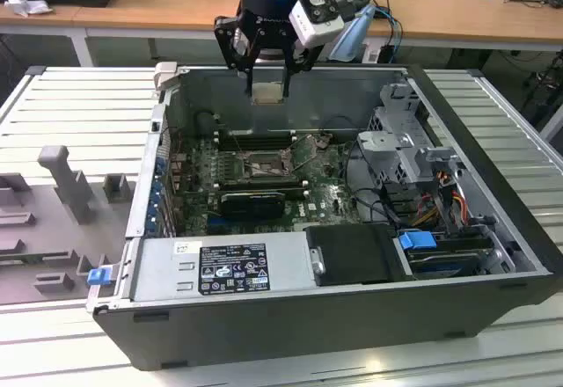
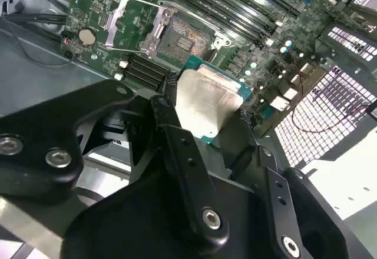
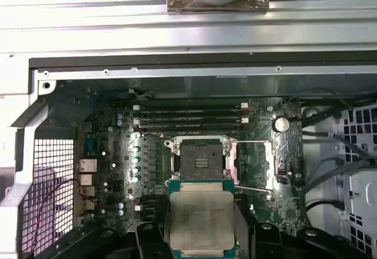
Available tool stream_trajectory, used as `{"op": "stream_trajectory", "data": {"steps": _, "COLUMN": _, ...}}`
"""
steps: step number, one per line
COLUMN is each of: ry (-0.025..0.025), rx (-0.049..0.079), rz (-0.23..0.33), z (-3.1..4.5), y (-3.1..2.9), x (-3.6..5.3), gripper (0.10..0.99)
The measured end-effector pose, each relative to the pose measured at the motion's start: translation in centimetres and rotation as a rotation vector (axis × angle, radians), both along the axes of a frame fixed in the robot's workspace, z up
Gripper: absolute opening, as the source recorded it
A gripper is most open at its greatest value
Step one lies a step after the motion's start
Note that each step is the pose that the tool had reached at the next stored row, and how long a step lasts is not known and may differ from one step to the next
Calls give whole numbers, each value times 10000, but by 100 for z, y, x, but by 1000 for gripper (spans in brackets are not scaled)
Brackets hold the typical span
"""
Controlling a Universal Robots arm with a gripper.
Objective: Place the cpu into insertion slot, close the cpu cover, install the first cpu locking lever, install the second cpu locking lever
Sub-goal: 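Place the cpu into insertion slot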
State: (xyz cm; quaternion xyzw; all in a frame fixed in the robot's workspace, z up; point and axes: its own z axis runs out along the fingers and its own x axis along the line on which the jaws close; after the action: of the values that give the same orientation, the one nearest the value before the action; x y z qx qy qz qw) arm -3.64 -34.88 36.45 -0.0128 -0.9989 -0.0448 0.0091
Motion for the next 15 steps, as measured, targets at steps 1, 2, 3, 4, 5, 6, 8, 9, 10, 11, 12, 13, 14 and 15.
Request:
{"op": "stream_trajectory", "data": {"steps": 1, "ry": 1, "rx": 0, "rz": -9, "z": 0, "y": 0, "x": 0, "gripper": 529}}
{"op": "stream_trajectory", "data": {"steps": 2, "ry": 1, "rx": 0, "rz": -46, "z": 0, "y": 0, "x": 0, "gripper": 529}}
{"op": "stream_trajectory", "data": {"steps": 3, "ry": 1, "rx": -1, "rz": -220, "z": 0, "y": 0, "x": 0, "gripper": 529}}
{"op": "stream_trajectory", "data": {"steps": 4, "ry": 1, "rx": -1, "rz": -488, "z": 0, "y": 0, "x": 0, "gripper": 529}}
{"op": "stream_trajectory", "data": {"steps": 5, "ry": 1, "rx": -1, "rz": -645, "z": 0, "y": 0, "x": 0, "gripper": 529}}
{"op": "stream_trajectory", "data": {"steps": 6, "ry": 1, "rx": -1, "rz": -796, "z": 0, "y": 0, "x": 0, "gripper": 529}}
{"op": "stream_trajectory", "data": {"steps": 8, "ry": 6, "rx": 0, "rz": -1053, "z": -7, "y": 0, "x": 0, "gripper": 529}}
{"op": "stream_trajectory", "data": {"steps": 9, "ry": 12, "rx": -1, "rz": -1057, "z": -16, "y": 0, "x": 0, "gripper": 529}}
{"op": "stream_trajectory", "data": {"steps": 10, "ry": 29, "rx": -3, "rz": -1058, "z": -30, "y": 0, "x": 0, "gripper": 529}}
{"op": "stream_trajectory", "data": {"steps": 11, "ry": 50, "rx": -11, "rz": -1067, "z": -35, "y": 0, "x": 0, "gripper": 529}}
{"op": "stream_trajectory", "data": {"steps": 12, "ry": 50, "rx": -11, "rz": -1091, "z": -35, "y": 0, "x": 0, "gripper": 529}}
{"op": "stream_trajectory", "data": {"steps": 13, "ry": 50, "rx": -10, "rz": -1146, "z": -36, "y": 0, "x": 0, "gripper": 529}}
{"op": "stream_trajectory", "data": {"steps": 14, "ry": 50, "rx": -9, "rz": -1277, "z": -36, "y": 0, "x": 1, "gripper": 529}}
{"op": "stream_trajectory", "data": {"steps": 15, "ry": 50, "rx": -8, "rz": -1377, "z": -37, "y": 0, "x": 0, "gripper": 529}}
